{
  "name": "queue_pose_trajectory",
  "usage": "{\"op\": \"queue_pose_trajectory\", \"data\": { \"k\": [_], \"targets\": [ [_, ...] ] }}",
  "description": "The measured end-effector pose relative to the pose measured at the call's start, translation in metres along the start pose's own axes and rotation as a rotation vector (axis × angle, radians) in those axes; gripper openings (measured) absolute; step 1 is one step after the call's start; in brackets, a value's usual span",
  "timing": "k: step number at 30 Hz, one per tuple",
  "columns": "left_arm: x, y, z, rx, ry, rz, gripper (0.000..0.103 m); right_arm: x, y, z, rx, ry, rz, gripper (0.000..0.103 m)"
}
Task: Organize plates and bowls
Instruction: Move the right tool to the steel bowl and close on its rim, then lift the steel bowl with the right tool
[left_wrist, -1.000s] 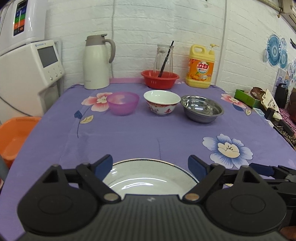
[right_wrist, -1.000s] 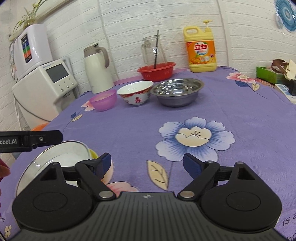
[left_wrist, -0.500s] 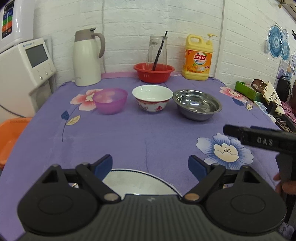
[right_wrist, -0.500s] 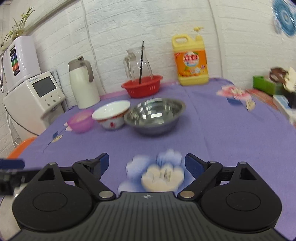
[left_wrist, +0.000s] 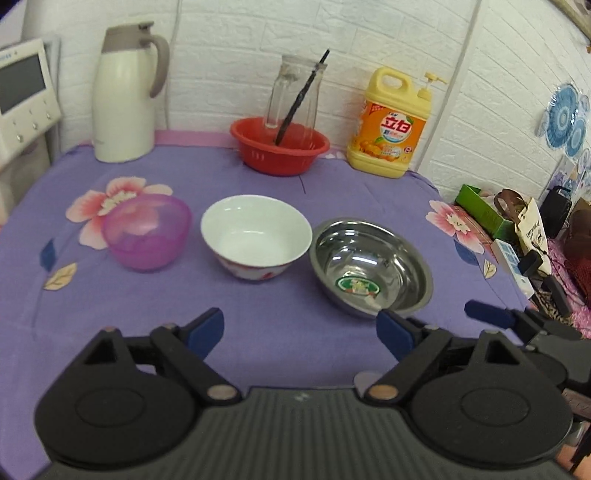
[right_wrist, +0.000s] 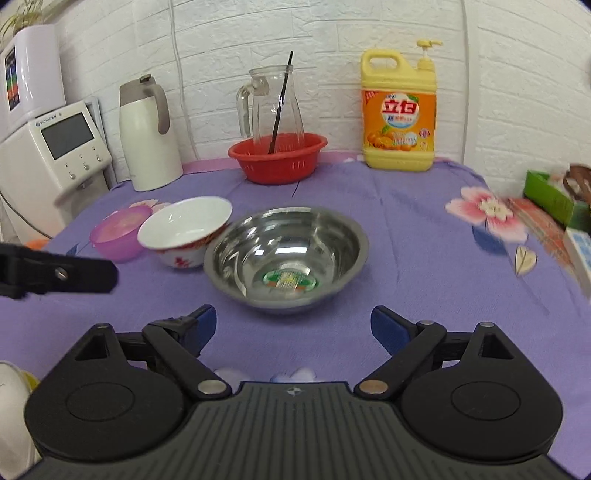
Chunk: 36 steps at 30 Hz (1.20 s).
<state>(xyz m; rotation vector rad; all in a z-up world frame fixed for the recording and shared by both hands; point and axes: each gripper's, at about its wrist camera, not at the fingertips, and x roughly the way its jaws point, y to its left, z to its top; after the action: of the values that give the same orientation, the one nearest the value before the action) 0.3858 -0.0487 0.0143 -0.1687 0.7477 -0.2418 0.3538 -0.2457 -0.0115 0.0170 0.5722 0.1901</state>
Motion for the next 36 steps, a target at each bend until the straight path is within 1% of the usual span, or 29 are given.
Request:
{"op": "queue_pose_trajectory", "data": {
  "k": [2,4,7,10,11,13,17,18,20,23,24,26,27,28,29,30,31,32,36],
  "targets": [
    [0.016,0.005,0.009,-0.070,0.029,-0.024,0.090,0.013,-0.008,0.019,-0.004,0.004,-0.004,0.103],
    [0.032,0.010,0.015,-0.146,0.063,-0.045,0.089,0.033,-0.019,0.033,0.010,0.027,-0.003,0.103],
    [0.056,0.014,0.021,-0.246,0.104,-0.076,0.089,0.065,-0.033,0.040,0.025,0.078,-0.025,0.103],
    [0.077,0.010,0.025,-0.287,0.124,-0.056,0.089,0.084,-0.043,0.033,0.060,0.090,-0.036,0.103],
    [0.083,0.009,0.025,-0.303,0.126,-0.052,0.089,0.091,-0.045,0.031,0.057,0.121,-0.026,0.103],
    [0.093,0.007,0.025,-0.344,0.131,-0.053,0.089,0.094,-0.047,0.027,0.060,0.131,-0.029,0.103],
    [0.107,-0.001,0.025,-0.366,0.125,-0.033,0.088,0.099,-0.047,0.024,0.063,0.144,-0.024,0.103],
    [0.110,-0.002,0.024,-0.370,0.126,-0.031,0.080,0.100,-0.046,0.023,0.060,0.148,-0.024,0.103],
    [0.117,-0.004,0.024,-0.380,0.130,-0.033,0.069,0.106,-0.043,0.022,0.053,0.154,-0.018,0.103],
    [0.121,-0.012,0.026,-0.349,0.105,-0.005,0.064,0.108,-0.035,0.020,0.021,0.140,-0.041,0.103],
    [0.122,-0.013,0.027,-0.339,0.100,0.006,0.064,0.108,-0.033,0.020,0.016,0.135,-0.043,0.103],
    [0.123,-0.014,0.027,-0.335,0.096,0.003,0.064,0.108,-0.032,0.019,0.004,0.126,-0.051,0.103],
    [0.124,-0.014,0.027,-0.331,0.096,-0.001,0.059,0.108,-0.030,0.018,-0.005,0.119,-0.052,0.103],
    [0.125,-0.015,0.027,-0.325,0.099,-0.012,0.052,0.107,-0.029,0.018,-0.013,0.111,-0.040,0.099],
    [0.127,-0.016,0.027,-0.312,0.111,-0.026,0.039,0.107,-0.027,0.018,-0.021,0.106,-0.031,0.080],
    [0.128,-0.019,0.027,-0.289,0.115,-0.022,0.027,0.106,-0.024,0.018,-0.034,0.107,-0.030,0.074],
    [0.128,-0.022,0.026,-0.268,0.114,-0.001,0.026,0.106,-0.023,0.017,-0.045,0.107,-0.034,0.074],
    [0.128,-0.024,0.026,-0.258,0.115,0.005,0.025,0.105,-0.023,0.017,-0.041,0.106,-0.030,0.074],
    [0.124,-0.018,0.024,-0.260,0.133,-0.019,0.021,0.102,-0.023,0.016,-0.028,0.109,-0.012,0.070]
  ]
}}
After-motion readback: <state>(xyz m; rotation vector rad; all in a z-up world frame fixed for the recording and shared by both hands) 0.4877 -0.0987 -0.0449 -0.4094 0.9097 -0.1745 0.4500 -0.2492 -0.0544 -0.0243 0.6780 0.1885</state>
